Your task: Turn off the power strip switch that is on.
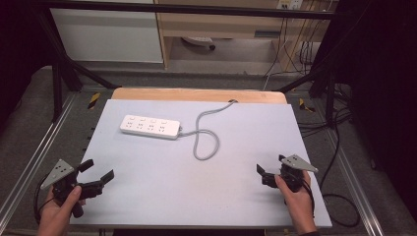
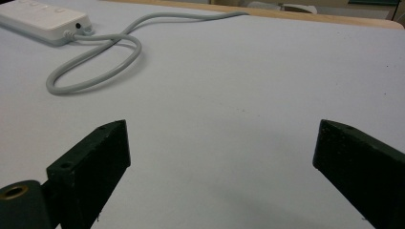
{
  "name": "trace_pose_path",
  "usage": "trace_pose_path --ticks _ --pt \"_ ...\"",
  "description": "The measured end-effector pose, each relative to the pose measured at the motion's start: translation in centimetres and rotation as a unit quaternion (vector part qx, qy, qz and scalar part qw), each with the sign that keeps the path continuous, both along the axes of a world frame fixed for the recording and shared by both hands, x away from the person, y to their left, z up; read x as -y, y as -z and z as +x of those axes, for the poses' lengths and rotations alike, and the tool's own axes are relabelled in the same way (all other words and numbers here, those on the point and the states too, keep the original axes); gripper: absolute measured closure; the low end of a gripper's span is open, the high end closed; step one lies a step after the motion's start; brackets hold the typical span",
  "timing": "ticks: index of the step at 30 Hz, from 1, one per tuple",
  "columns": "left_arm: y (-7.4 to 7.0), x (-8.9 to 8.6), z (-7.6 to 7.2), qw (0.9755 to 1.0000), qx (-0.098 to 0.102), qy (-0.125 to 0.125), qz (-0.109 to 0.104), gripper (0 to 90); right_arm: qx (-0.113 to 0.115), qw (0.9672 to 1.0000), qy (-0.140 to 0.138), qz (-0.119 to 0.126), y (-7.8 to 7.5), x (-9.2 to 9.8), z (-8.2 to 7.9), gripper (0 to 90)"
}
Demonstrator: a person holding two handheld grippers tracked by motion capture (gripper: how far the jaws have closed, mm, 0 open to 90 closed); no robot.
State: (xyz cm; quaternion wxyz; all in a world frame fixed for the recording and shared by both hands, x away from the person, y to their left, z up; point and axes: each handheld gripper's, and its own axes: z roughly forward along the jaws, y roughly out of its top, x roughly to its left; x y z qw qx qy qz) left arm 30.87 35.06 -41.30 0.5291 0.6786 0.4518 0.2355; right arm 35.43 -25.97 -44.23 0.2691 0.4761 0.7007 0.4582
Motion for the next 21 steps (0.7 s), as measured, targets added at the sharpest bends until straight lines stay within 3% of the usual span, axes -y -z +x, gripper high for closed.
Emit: trace_pose_path --ticks 13,21 --pt "-0.8 1.3 0.1 0.9999 0.008 0.012 -0.008 6.0 0.012 0.9999 -0.01 -0.005 -0.4 -1.3 -0.4 4.0" --pt "-1.8 2.1 1.9 0.9999 0.007 0.004 -0.01 7.8 0.011 0.9996 -0.025 0.003 -0.4 -1.5 -0.4 3.1"
